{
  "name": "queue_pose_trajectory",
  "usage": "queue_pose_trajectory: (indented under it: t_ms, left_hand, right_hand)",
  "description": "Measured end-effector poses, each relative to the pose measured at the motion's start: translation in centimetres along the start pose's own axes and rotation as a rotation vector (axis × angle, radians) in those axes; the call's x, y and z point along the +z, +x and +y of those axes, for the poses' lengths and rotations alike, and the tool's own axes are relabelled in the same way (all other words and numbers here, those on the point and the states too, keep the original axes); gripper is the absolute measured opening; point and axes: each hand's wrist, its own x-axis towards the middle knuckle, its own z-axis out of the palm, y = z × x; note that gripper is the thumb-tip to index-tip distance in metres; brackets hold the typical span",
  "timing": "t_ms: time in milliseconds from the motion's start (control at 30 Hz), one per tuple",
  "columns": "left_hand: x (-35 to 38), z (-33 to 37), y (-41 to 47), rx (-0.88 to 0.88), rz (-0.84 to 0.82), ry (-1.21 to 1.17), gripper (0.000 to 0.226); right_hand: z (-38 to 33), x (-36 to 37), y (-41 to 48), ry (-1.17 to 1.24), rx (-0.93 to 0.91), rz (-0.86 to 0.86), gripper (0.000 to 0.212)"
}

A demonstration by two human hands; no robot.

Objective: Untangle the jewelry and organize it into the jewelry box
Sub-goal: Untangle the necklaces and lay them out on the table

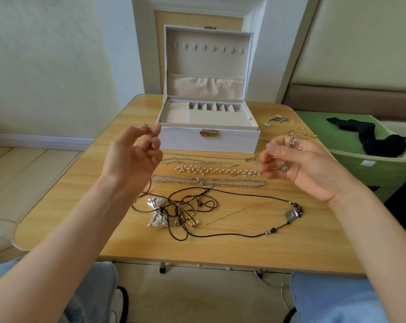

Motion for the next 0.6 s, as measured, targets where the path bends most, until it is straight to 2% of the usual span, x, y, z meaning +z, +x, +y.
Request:
queue_pose_trajectory:
  t_ms: [100, 200, 267, 400, 467, 600]
  left_hand:
    - [-0.2, 0.7, 0.6, -0.049, -0.043, -0.055, 0.008]
    - [-0.4, 1.7, 1.6, -0.100, -0.110, 0.012, 0.009]
    - [-0.4, 2.2, 2.5, -0.105, -0.107, 0.191, 0.017]
    - [-1.2, 1.9, 4.5, 0.033, -0.017, 0.861, 0.025]
    - [-1.9, 1.6, 5.4, 0.088, 0.025, 0.977, 0.024]
    - [-2.5, 1.3, 7.2, 0.193, 0.039, 0.971, 0.022]
  right_hand:
    - [0.3, -0.3, 0.7, 0.053, 0.007, 0.174, 0.016]
    - [0.7, -0.8, 1.6, 0.066, 0.005, 0.236, 0.021]
    - [0.9, -1.1, 2.3, 0.016, 0.007, 0.281, 0.020]
    - [1.5, -1.8, 3.9, -0.001, 0.027, 0.347, 0.016]
    - [1.7, -2.2, 4.7, 0.009, 0.032, 0.366, 0.015]
    - [1.9, -3.2, 6.1, -0.036, 0.010, 0.377, 0.010]
